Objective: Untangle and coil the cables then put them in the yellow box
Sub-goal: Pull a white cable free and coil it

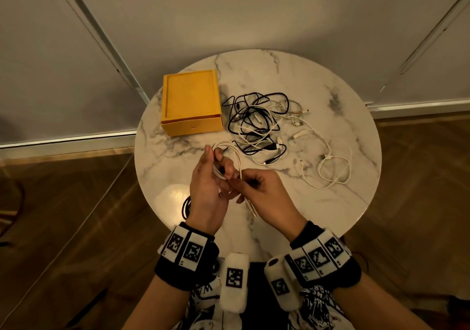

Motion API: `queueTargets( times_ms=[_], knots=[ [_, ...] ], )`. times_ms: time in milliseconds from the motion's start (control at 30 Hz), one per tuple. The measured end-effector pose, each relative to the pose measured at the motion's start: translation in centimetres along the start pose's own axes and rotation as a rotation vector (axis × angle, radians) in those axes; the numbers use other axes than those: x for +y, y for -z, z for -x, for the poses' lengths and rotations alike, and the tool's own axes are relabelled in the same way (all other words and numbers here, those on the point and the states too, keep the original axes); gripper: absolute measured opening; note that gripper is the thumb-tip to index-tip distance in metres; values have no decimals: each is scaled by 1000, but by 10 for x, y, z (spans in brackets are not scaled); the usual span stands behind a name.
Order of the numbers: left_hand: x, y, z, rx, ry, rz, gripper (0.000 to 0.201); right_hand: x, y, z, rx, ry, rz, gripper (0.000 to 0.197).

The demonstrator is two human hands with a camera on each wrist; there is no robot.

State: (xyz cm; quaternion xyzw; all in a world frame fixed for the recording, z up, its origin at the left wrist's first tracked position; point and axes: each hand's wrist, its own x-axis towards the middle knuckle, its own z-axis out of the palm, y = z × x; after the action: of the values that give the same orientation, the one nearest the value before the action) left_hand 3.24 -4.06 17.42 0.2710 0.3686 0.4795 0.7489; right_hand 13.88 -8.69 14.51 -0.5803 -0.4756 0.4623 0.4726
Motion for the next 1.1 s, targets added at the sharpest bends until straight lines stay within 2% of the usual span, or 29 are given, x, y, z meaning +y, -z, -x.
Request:
queueTargets(
  times_ms=[133,200,300,367,433,533,600,667,800,867,933,1033,1100],
  knots=[
    [4,1,-2,32,-69,-37,32,3,4,1,46,135,256,27],
    [3,2,-3,65,-49,-24,31,6,8,3,51,212,409,28],
    [-6,4,-1,112,1,-76,29,5,14,3,-96,144,678,36],
    [-13,4,2,101,19,-65,31,3,18,-1,-116,78,717,46],
    [-16,0,4,78,8,-32,33,5,23,-5,-37,56,602,39],
    [-16,-5,6,109,-44,-22,30,4,24,-5,41,-29,145,20],
    [-16,-6,5,148,-67,-64,32,1,21,-3,42,-72,-110,22],
    [-18,-4,2,159,-113,-155,35,1,18,-2,27,-81,-235,24],
    [-23,2,-4,104,-416,-560,35,0,21,-1,21,-30,-326,26],
    [-23,5,-8,93,-519,-691,34,-1,24,-1,15,-4,-310,29],
    [-21,12,-13,98,-527,-752,37,-1,27,-2,30,12,-324,28],
    [-18,20,-14,86,-447,-749,42,0,28,-2,59,55,-354,24],
    [-16,21,-12,82,-467,-785,42,0,26,0,108,82,-353,21]
  ],
)
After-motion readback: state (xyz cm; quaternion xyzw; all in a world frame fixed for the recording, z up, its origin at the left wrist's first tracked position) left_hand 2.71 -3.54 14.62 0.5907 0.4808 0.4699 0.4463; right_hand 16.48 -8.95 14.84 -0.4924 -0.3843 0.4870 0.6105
